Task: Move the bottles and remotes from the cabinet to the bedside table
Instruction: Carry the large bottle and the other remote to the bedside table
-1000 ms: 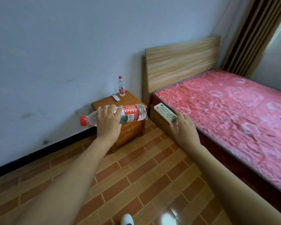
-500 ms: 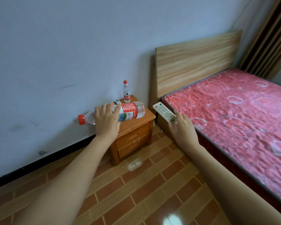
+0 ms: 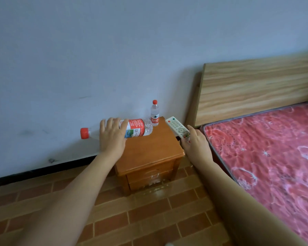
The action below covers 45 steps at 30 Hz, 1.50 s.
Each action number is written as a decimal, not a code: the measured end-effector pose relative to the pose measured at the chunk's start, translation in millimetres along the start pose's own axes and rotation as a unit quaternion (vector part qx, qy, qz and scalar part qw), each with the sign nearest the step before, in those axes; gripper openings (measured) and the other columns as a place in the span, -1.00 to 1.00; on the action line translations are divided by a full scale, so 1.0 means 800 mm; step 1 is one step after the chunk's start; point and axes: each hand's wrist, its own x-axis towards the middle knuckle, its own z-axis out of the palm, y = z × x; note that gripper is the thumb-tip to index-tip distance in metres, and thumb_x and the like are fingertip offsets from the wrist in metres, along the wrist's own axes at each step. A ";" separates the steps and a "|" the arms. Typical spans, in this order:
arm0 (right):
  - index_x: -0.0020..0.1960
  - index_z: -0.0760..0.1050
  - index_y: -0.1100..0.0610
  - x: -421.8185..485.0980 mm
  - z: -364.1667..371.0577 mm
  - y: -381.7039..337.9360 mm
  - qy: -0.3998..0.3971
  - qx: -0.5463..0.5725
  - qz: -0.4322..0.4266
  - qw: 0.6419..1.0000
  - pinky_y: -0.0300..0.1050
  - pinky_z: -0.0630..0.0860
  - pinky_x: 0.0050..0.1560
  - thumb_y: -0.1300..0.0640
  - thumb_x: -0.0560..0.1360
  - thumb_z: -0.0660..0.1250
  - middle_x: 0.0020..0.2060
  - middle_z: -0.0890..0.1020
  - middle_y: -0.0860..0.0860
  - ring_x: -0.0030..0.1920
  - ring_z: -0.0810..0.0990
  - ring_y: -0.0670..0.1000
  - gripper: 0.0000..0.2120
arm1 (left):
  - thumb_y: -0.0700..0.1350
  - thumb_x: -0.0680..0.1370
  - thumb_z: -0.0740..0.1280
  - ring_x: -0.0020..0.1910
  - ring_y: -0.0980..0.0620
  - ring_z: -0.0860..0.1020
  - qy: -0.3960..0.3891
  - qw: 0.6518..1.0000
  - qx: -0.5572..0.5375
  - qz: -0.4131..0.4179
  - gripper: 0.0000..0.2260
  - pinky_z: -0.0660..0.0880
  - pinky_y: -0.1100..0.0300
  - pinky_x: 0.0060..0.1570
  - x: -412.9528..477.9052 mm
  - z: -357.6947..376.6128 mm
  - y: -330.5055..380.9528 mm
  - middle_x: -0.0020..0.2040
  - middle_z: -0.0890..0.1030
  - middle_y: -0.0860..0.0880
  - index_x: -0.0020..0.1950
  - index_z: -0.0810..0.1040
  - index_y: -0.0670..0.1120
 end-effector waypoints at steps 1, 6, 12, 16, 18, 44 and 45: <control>0.37 0.23 0.25 0.016 0.004 0.002 -0.008 0.001 -0.004 1.000 0.01 0.39 0.15 0.16 0.51 0.22 0.19 0.48 0.22 0.19 0.43 0.19 -0.54 | -0.16 0.42 0.41 0.30 -0.17 0.32 -0.005 1.000 0.002 -0.010 -0.47 0.10 -0.09 0.37 0.008 0.005 -0.001 0.27 0.44 -0.18 0.35 0.33 -0.12; 0.36 0.25 0.24 0.081 0.036 0.004 -0.048 0.007 -0.030 0.998 -0.02 0.42 0.07 0.19 0.51 0.21 0.16 0.50 0.23 0.16 0.46 0.19 -0.55 | -0.13 0.43 0.40 0.34 -0.16 0.29 -0.044 0.998 0.025 -0.048 -0.44 0.06 -0.09 0.39 0.042 0.035 -0.016 0.31 0.40 -0.16 0.38 0.28 -0.10; 0.35 0.25 0.22 0.157 0.096 -0.006 -0.074 0.010 -0.031 0.997 -0.01 0.48 0.01 0.17 0.52 0.22 0.17 0.51 0.21 0.14 0.48 0.16 -0.57 | -0.13 0.46 0.37 0.35 -0.15 0.26 -0.093 0.992 0.039 -0.073 -0.46 0.05 -0.07 0.40 0.096 0.082 -0.055 0.34 0.37 -0.16 0.39 0.25 -0.10; 0.35 0.26 0.20 0.212 0.142 -0.021 -0.083 0.010 -0.016 0.996 -0.01 0.50 0.02 0.15 0.52 0.22 0.17 0.51 0.19 0.14 0.48 0.15 -0.57 | -0.13 0.46 0.37 0.35 -0.15 0.27 -0.111 0.990 0.044 -0.072 -0.46 0.05 -0.08 0.40 0.147 0.117 -0.089 0.34 0.37 -0.16 0.39 0.25 -0.11; 0.34 0.27 0.21 0.239 0.165 -0.031 -0.089 0.008 -0.010 0.996 0.00 0.48 0.02 0.16 0.52 0.22 0.16 0.51 0.20 0.14 0.48 0.15 -0.58 | -0.13 0.46 0.37 0.34 -0.15 0.27 -0.121 0.989 0.048 -0.065 -0.46 0.05 -0.07 0.40 0.173 0.135 -0.105 0.33 0.37 -0.16 0.39 0.25 -0.11; 0.33 0.25 0.27 0.394 0.430 0.008 -0.254 0.031 0.088 0.963 -0.03 0.43 0.07 0.18 0.48 0.27 0.20 0.42 0.19 0.17 0.44 0.16 -0.53 | -0.13 0.40 0.40 0.18 -0.12 0.41 -0.321 0.933 0.166 -0.001 -0.59 0.25 0.03 0.24 0.339 0.394 -0.152 0.12 0.52 -0.12 0.22 0.40 -0.11; 0.33 0.25 0.27 0.396 0.441 0.012 -0.256 0.031 0.089 0.962 -0.03 0.43 0.06 0.18 0.48 0.26 0.19 0.42 0.19 0.16 0.44 0.17 -0.54 | -0.13 0.40 0.40 0.19 -0.13 0.40 -0.323 0.933 0.160 -0.009 -0.58 0.24 0.02 0.25 0.338 0.403 -0.154 0.13 0.51 -0.12 0.22 0.40 -0.12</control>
